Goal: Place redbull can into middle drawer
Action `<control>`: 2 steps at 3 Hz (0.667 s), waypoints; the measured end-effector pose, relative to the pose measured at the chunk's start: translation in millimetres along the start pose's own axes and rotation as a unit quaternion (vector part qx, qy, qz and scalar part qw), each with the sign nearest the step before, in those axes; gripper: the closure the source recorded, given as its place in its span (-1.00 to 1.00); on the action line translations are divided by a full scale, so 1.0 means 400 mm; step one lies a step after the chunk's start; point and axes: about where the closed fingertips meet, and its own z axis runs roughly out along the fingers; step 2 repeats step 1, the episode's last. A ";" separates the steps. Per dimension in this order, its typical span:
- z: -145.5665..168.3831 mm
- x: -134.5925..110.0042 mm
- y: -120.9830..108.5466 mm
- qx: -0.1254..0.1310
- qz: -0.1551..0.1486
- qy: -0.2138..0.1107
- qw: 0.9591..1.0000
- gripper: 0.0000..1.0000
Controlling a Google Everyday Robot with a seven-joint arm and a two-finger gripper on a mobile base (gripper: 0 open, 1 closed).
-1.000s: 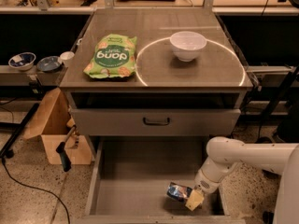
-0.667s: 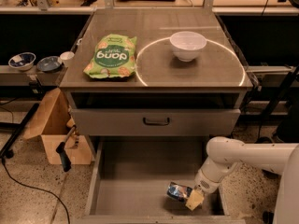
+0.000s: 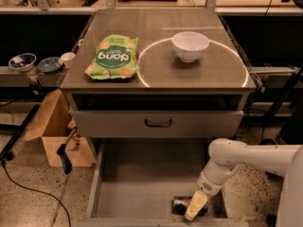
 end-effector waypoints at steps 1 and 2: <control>0.000 0.000 0.000 0.000 0.000 0.000 1.000 -1.00; 0.000 0.000 0.000 0.000 0.000 0.000 1.000 -1.00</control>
Offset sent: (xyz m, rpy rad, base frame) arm 0.0000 0.0000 0.0000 0.0000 0.0000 0.0000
